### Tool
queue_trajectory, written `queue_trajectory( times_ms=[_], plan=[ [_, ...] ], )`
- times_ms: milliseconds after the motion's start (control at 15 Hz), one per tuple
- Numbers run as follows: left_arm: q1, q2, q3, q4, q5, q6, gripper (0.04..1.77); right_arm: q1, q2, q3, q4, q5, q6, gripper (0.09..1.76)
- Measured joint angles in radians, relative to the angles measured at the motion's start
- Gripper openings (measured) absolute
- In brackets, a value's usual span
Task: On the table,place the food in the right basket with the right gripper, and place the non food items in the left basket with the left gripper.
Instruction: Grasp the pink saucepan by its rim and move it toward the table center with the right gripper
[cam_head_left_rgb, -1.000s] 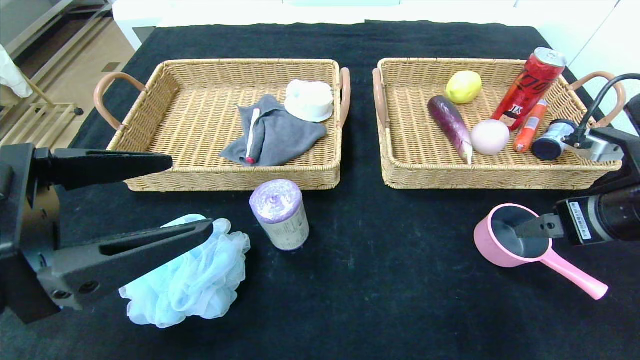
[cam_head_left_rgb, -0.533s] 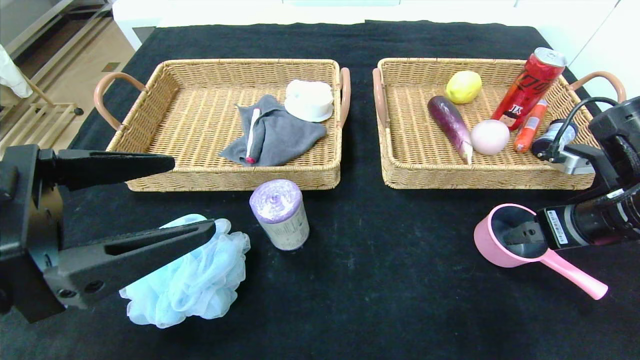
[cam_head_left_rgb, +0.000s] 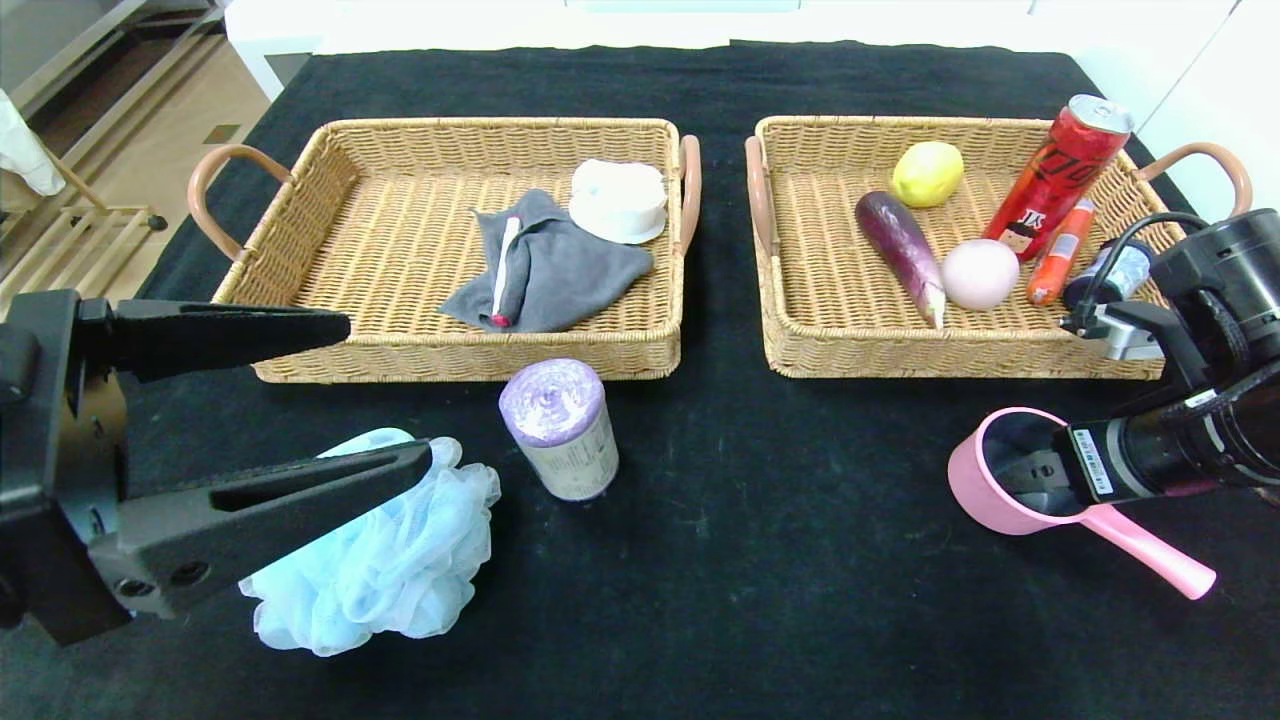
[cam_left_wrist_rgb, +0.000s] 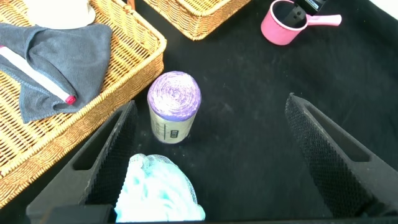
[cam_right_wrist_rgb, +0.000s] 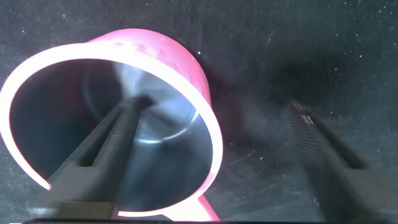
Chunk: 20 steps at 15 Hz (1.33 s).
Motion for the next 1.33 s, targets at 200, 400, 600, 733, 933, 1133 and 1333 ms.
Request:
queue_trajectory(
  times_ms=[200,400,600,733,933,1133,1333],
  plan=[
    [0.000,-0.001,0.000,0.000,0.000,0.000,1.72,0.001,0.000,0.000,0.000,0.001,0.000,1.08],
    [0.000,-0.001,0.000,0.000,0.000,0.000,1.72,0.002,-0.002,0.001,0.000,0.024,0.001,0.77],
    [0.000,-0.002,0.000,0.001,-0.001,0.000,1.72,0.001,-0.011,0.002,0.000,0.066,0.001,0.19],
    [0.000,-0.003,0.000,0.000,-0.001,0.000,1.72,-0.001,-0.014,0.002,0.000,0.065,0.002,0.19],
    [0.000,-0.003,0.003,-0.004,-0.001,0.000,1.72,-0.005,-0.016,0.001,0.001,0.066,0.001,0.19],
    [0.000,-0.003,0.004,-0.004,-0.001,0.000,1.72,-0.007,-0.016,0.001,0.002,0.065,0.001,0.19],
    [-0.001,-0.003,0.005,-0.004,-0.001,0.000,1.72,-0.007,-0.018,0.001,0.001,0.064,0.001,0.19]
  ],
)
